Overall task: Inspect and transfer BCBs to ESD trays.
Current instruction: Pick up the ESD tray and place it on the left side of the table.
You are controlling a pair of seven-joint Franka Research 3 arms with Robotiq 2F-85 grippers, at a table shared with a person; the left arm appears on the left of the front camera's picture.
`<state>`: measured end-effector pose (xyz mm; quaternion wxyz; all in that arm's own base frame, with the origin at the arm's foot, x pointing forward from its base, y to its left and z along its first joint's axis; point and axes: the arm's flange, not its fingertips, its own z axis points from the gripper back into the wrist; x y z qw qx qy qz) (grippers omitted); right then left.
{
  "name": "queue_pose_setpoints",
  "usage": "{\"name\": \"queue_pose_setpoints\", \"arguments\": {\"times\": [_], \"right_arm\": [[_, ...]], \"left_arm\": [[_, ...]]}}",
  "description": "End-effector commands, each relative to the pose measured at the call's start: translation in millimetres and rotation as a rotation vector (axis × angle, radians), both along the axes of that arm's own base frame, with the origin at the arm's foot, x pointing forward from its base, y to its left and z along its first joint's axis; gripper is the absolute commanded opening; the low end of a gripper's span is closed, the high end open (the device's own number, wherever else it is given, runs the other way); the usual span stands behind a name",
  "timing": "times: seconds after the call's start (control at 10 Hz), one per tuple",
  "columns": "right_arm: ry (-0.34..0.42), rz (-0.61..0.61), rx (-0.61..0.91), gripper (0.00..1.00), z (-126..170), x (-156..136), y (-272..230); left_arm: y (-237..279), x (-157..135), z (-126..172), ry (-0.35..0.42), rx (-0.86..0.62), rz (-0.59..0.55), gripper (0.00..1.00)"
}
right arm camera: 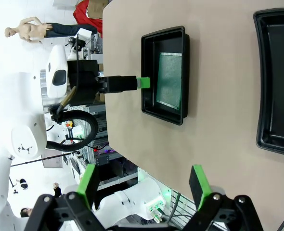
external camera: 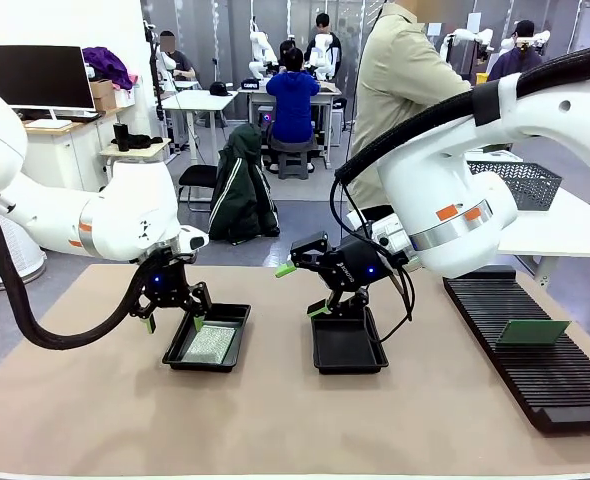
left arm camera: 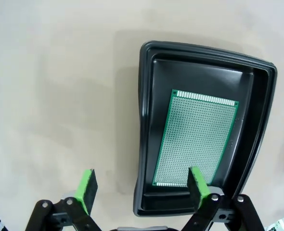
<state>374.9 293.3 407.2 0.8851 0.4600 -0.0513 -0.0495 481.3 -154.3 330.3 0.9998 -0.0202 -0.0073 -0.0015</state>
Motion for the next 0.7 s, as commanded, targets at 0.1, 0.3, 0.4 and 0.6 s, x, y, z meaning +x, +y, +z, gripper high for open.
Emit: {"name": "queue_pose_setpoints", "arguments": {"times": [0.1,0.3,0.4,0.6], "right_arm": [[0.004,-0.013,0.006,1.0,-1.2,0.4,2.5],[0.004,-0.013,0.006,1.0,-1.2,0.4,2.5],[0.004,-0.013,0.006,1.0,-1.2,0.4,2.5],[0.004,-0.013,0.006,1.0,-1.2,0.4,2.5]], "left_arm": [[-1.0,9.0,-6.7,-0.004,-0.004,0.024,1.0],[-1.7,11.5,-9.3,-0.024,0.003,0.007,1.0],[-1.7,12.9,-10.3,-0.031,0.009,0.004,0.98],[-1.5,15.9,-12.7,-0.037,0.011,-0.001,0.95]]}}
